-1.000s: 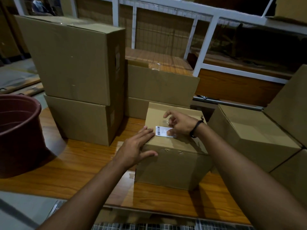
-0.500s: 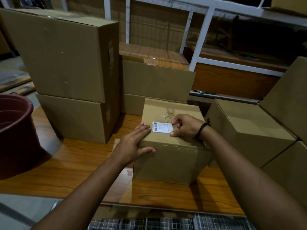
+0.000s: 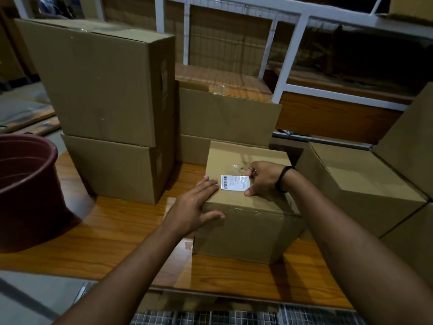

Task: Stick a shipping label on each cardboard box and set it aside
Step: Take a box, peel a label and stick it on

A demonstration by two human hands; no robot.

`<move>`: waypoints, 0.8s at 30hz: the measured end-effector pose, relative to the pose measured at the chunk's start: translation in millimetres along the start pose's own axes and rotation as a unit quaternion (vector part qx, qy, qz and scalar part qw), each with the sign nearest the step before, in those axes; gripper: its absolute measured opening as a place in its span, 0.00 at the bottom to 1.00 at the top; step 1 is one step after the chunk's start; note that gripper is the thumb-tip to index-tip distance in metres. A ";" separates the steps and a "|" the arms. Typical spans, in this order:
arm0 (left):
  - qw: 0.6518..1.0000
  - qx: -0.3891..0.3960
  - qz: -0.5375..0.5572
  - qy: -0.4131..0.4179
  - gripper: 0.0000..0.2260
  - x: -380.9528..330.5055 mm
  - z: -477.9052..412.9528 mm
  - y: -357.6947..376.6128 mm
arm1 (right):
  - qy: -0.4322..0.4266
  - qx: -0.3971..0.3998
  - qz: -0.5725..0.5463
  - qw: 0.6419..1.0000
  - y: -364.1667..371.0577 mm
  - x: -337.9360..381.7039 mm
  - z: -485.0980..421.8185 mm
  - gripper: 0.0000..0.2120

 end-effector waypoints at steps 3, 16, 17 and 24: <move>1.000 0.001 -0.002 -0.009 0.38 0.9 -1.8 -0.7 | 0.008 -0.006 0.005 1.000 0.0 0.3 -3.3 0.20; 1.000 0.012 0.008 -0.003 0.37 4.1 -4.0 1.7 | 0.022 -0.007 0.017 1.000 -1.2 -1.3 -7.0 0.23; 1.000 0.014 0.008 -0.004 0.37 4.6 -4.6 2.3 | 0.021 -0.010 0.012 1.000 -0.7 -3.4 -6.4 0.23; 1.000 0.022 0.015 -0.013 0.38 6.4 -1.5 5.1 | -0.106 -0.016 0.008 0.994 3.5 35.1 -7.7 0.20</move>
Point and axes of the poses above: each hand's wrist, its own z-axis away from the middle knuckle, its own y-axis out of the palm, x = y × z, the point moved 8 cm from there along -z, towards the middle knuckle, and after that the axes turned 4 degrees about -z, right-handed, at the moved point
